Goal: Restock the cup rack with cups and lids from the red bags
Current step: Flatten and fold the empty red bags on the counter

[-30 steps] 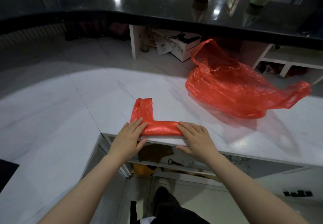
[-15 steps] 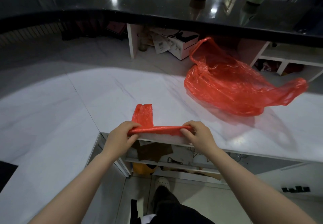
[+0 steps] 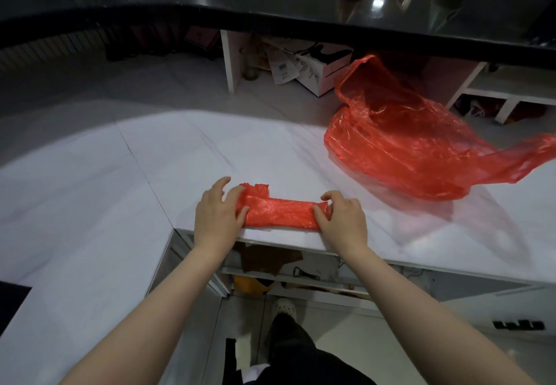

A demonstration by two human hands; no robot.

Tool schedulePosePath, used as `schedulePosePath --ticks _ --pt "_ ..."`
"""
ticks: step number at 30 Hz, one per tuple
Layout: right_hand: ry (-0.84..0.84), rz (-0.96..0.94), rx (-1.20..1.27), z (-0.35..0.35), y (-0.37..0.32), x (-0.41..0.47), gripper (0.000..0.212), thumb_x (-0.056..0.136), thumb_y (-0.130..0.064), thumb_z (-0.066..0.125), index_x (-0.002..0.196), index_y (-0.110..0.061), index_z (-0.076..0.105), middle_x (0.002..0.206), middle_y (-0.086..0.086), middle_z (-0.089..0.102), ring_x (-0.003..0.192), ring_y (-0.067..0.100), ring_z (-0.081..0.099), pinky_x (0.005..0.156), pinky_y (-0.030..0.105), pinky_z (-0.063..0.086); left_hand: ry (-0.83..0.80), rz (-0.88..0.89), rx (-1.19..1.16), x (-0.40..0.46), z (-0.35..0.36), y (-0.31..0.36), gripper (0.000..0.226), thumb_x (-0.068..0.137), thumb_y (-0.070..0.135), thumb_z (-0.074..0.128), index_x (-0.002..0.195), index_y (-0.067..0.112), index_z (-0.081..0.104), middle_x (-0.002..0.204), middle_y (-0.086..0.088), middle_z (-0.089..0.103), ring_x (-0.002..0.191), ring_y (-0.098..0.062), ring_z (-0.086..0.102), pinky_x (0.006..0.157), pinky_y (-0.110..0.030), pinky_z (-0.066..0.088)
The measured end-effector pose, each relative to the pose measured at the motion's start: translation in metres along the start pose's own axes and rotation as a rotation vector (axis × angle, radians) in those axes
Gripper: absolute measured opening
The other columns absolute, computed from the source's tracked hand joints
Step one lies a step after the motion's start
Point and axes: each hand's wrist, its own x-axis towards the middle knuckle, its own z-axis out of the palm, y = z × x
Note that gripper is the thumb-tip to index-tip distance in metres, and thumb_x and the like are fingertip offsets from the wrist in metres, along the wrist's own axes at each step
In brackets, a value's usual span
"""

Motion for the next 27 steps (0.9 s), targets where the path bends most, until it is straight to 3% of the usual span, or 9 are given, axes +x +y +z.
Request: schedulePosePath --ticks 4,6,8,11,18,21,23,25,27 --pt "0.046 -0.22 -0.049 -0.003 0.0 -0.002 0.032 0.093 -0.035 0.052 0.118 -0.017 0.062 0.118 0.008 0.058 0.108 0.031 0.051 0.086 0.045 0.047 -0.082 0.358 0.039 -0.005 0.01 0.001 0.041 0.082 0.0 0.067 0.122 0.007 0.061 0.136 -0.02 0.052 0.125 -0.041 0.048 0.107 -0.051 0.03" --pt "-0.008 -0.468 -0.104 -0.002 0.002 -0.006 0.043 0.093 -0.04 0.045 0.124 -0.017 0.062 0.131 0.013 0.056 0.118 0.037 0.052 0.097 0.052 0.044 -0.253 0.309 0.01 -0.009 0.014 -0.004 0.047 0.097 0.022 0.049 0.142 0.017 0.042 0.151 -0.01 0.034 0.141 -0.029 0.028 0.115 -0.037 0.008" --pt "-0.222 -0.549 -0.202 0.0 0.005 -0.005 0.052 0.095 -0.049 0.034 0.14 -0.027 0.046 0.149 0.004 0.042 0.138 0.028 0.036 0.111 0.052 0.024 -0.342 0.261 0.041 -0.008 0.02 -0.01 0.06 0.096 0.052 0.029 0.15 0.025 0.023 0.158 -0.002 0.017 0.146 -0.021 0.011 0.115 -0.031 -0.004" --pt "-0.351 -0.465 -0.235 0.008 0.008 0.006 0.051 0.1 -0.045 0.029 0.149 -0.039 0.021 0.159 -0.011 0.016 0.147 0.013 0.008 0.116 0.046 -0.004 -0.376 0.248 0.088 0.001 0.022 -0.01 0.073 0.088 0.067 0.023 0.15 0.028 0.019 0.16 -0.004 0.009 0.146 -0.022 0.011 0.116 -0.034 0.001" --pt "-0.36 -0.491 -0.255 0.009 0.0 0.04 0.048 0.101 -0.046 0.022 0.148 -0.044 0.016 0.159 -0.016 0.01 0.147 0.011 -0.007 0.111 0.054 -0.02 -0.317 0.164 0.212 0.037 0.018 -0.02 0.056 0.094 0.058 0.03 0.145 0.035 0.03 0.157 0.004 0.024 0.143 -0.023 0.018 0.115 -0.041 0.011" --pt "-0.295 -0.544 -0.252 0.015 -0.011 0.062 0.043 0.101 -0.039 0.034 0.144 -0.04 0.034 0.157 -0.01 0.024 0.148 0.019 0.004 0.114 0.052 -0.013 -0.322 0.115 0.211 0.051 0.017 -0.027 0.054 0.094 0.057 0.031 0.144 0.038 0.029 0.157 0.007 0.022 0.144 -0.025 0.011 0.116 -0.046 0.006" --pt "-0.231 -0.567 -0.199 0.018 -0.02 0.075 0.038 0.098 -0.034 0.049 0.136 -0.034 0.051 0.151 -0.001 0.038 0.143 0.026 0.025 0.117 0.05 0.005 -0.331 0.077 0.171 0.061 0.017 -0.034 0.054 0.094 0.055 0.035 0.145 0.037 0.03 0.157 0.007 0.023 0.144 -0.023 0.012 0.117 -0.045 0.009" --pt "-0.156 -0.582 -0.112 0.02 -0.025 0.089 0.033 0.091 -0.027 0.063 0.124 -0.026 0.065 0.137 0.009 0.054 0.125 0.034 0.049 0.107 0.048 0.034 -0.313 0.018 0.153 0.071 0.015 -0.045 0.054 0.094 0.052 0.036 0.145 0.036 0.03 0.157 0.005 0.024 0.145 -0.022 0.013 0.117 -0.045 0.013" --pt "-0.118 -0.582 -0.056 0.021 -0.028 0.102 0.03 0.089 -0.022 0.066 0.118 -0.02 0.069 0.124 0.009 0.063 0.108 0.035 0.059 0.091 0.043 0.047 -0.278 -0.052 0.155 0.079 0.01 -0.059 0.053 0.095 0.051 0.039 0.145 0.035 0.032 0.156 0.004 0.026 0.144 -0.022 0.015 0.116 -0.046 0.016"
